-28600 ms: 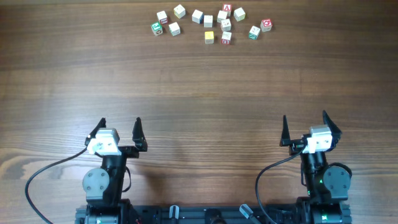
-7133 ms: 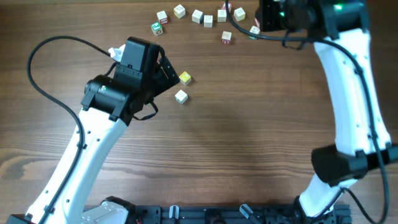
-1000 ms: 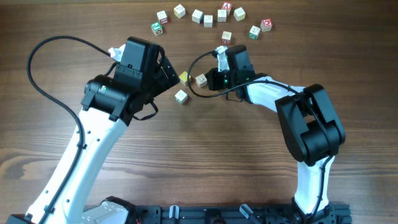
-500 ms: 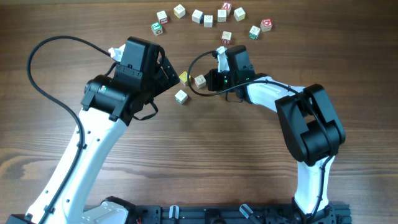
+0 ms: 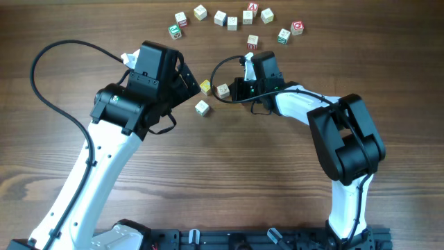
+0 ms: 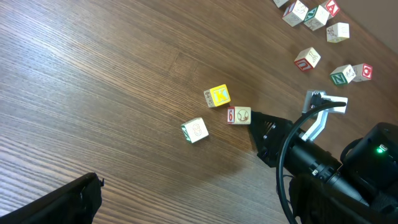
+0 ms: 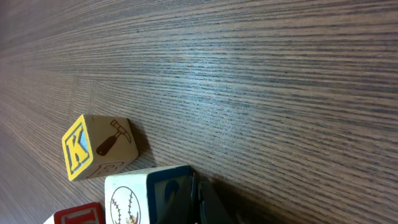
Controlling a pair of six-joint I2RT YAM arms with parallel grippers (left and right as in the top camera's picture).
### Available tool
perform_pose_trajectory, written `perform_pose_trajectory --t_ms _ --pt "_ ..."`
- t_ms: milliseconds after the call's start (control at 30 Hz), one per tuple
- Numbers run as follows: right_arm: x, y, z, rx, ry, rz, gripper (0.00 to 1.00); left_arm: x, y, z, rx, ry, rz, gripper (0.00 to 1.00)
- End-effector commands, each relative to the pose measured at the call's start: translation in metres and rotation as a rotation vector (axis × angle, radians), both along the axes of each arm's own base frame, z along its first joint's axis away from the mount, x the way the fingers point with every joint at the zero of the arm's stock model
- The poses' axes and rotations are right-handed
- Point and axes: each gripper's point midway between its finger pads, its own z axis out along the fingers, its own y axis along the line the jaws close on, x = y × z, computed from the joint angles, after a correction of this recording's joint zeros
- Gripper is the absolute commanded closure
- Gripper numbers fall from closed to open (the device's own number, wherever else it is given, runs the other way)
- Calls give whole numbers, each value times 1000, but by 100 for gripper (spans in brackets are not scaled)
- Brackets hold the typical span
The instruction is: Form a circle
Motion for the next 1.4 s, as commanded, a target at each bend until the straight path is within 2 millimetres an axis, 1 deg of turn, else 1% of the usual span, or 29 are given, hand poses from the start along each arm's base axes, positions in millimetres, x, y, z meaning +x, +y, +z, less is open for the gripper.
perform_pose_trajectory --t_ms 0,400,500,667,1367 --pt "-4 2 -9 -5 28 -5 96 0 1 -2 -4 6 10 0" --pt "-6 1 -10 30 93 -72 96 0 1 -2 -4 6 10 0" --pt "-9 5 -8 57 112 -61 96 0 1 -2 -4 6 10 0" --pt "-9 5 -8 87 163 -123 96 0 1 -2 -4 6 10 0" --pt "-6 9 -3 102 125 -85 96 0 1 -2 -4 6 10 0"
